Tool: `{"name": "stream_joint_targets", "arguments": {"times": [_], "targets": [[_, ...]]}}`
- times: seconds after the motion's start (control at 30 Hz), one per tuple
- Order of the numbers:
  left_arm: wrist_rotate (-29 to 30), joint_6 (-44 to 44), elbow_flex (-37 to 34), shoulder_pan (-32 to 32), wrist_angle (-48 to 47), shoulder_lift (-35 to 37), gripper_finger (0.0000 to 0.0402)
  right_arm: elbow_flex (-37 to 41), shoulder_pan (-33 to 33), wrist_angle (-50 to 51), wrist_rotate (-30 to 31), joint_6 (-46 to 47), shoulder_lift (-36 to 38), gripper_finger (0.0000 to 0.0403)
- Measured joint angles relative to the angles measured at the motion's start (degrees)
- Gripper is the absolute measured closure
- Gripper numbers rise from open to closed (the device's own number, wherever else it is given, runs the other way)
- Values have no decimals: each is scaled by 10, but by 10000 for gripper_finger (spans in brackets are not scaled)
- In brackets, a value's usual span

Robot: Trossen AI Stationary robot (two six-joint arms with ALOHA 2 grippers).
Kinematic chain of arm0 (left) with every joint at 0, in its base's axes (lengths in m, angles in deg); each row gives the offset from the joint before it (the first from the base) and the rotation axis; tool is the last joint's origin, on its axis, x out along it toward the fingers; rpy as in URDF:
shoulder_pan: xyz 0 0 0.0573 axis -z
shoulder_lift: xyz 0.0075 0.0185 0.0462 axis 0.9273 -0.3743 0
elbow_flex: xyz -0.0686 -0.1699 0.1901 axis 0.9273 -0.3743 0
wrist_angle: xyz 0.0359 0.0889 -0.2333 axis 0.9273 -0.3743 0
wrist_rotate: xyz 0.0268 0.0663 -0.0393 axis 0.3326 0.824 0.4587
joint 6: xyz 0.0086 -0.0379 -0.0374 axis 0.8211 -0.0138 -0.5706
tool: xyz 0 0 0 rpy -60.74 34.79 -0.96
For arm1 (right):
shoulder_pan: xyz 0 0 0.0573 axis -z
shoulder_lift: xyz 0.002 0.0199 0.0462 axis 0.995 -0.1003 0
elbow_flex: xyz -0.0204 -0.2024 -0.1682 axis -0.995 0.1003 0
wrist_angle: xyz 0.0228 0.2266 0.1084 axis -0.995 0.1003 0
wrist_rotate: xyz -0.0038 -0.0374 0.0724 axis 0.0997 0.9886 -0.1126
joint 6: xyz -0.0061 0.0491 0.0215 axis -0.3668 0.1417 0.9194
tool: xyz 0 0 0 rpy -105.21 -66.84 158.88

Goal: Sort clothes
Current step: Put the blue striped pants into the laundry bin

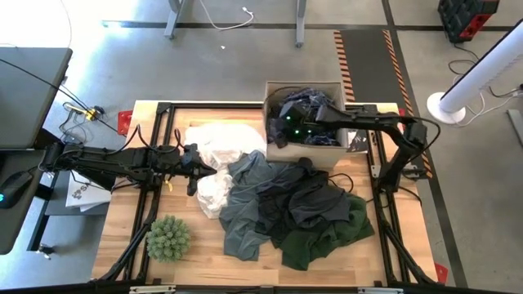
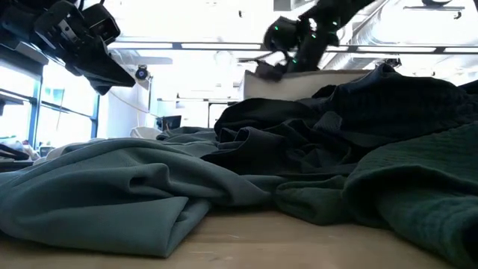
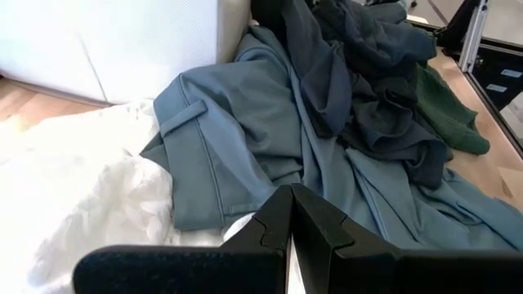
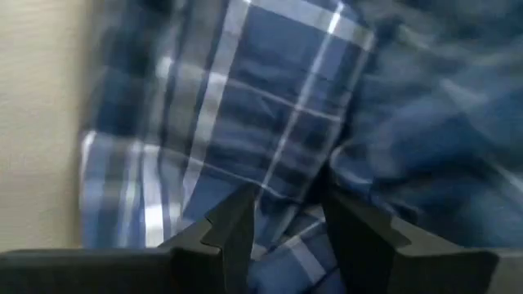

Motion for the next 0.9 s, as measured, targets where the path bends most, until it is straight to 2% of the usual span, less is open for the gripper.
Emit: {"name": "stream_joint_targets", "arguments": {"times": [0.07, 0.2, 0.4, 0.5, 0.57, 0.67, 0.73, 0.9], "targets": [[0, 0, 0, 0, 2, 0, 394, 14, 17, 7, 10, 39, -1, 259], [0, 14, 0, 0, 3, 0, 394, -2, 38, 22, -29, 19, 12, 259], [1, 14, 0, 0, 3, 0, 394, -130, 37, 117, -46, -6, 37, 259], [0, 14, 0, 0, 1, 0, 394, -186, 37, 172, -7, -7, 39, 259], [0, 14, 0, 0, 2, 0, 394, -197, 42, 186, 30, -7, 38, 259], [0, 7, 0, 0, 2, 0, 394, -186, 64, 191, 51, -4, 32, 259], [0, 5, 0, 0, 1, 0, 394, -151, 80, 185, 49, 7, 22, 259], [0, 5, 0, 0, 2, 0, 394, -19, 98, 98, -16, 24, -19, 259]]}}
